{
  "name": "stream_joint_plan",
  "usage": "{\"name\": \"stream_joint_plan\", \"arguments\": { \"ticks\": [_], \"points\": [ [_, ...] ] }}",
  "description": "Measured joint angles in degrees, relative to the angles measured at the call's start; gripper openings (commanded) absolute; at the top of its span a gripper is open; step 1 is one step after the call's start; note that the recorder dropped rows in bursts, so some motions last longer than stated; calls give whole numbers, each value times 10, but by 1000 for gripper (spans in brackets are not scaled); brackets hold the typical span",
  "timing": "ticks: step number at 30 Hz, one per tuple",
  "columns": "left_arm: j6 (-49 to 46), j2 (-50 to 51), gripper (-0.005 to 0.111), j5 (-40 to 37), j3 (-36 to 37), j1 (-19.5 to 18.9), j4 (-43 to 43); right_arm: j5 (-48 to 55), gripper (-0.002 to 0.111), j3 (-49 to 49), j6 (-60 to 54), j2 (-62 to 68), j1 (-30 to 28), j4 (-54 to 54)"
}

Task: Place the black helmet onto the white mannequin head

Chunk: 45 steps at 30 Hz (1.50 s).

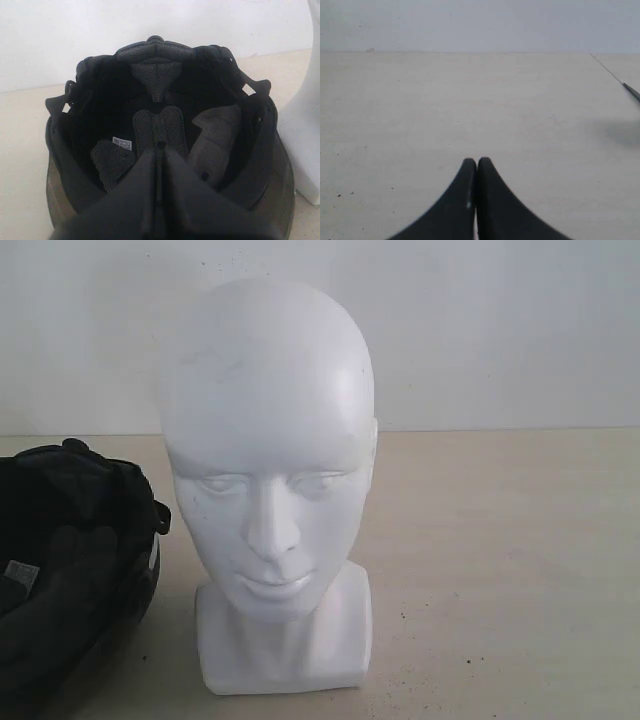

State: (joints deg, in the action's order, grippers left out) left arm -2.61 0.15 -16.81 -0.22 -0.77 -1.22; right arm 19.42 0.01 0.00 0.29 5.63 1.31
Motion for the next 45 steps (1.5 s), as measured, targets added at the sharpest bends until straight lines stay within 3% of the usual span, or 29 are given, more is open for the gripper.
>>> {"name": "stream_joint_plan", "arguments": {
  "ticks": [26,30,37,45],
  "points": [
    [0,0,5,0,0,0,0,0,0,0,0,0,0,0],
    [-7,0,5,12,0,0,-45,0,0,0,0,0,0,0],
    [-11,0,5,99,0,0,-98,0,0,0,0,0,0,0],
    [26,0,5,368,-5,0,-90,0,0,0,0,0,0,0]
  ]
}}
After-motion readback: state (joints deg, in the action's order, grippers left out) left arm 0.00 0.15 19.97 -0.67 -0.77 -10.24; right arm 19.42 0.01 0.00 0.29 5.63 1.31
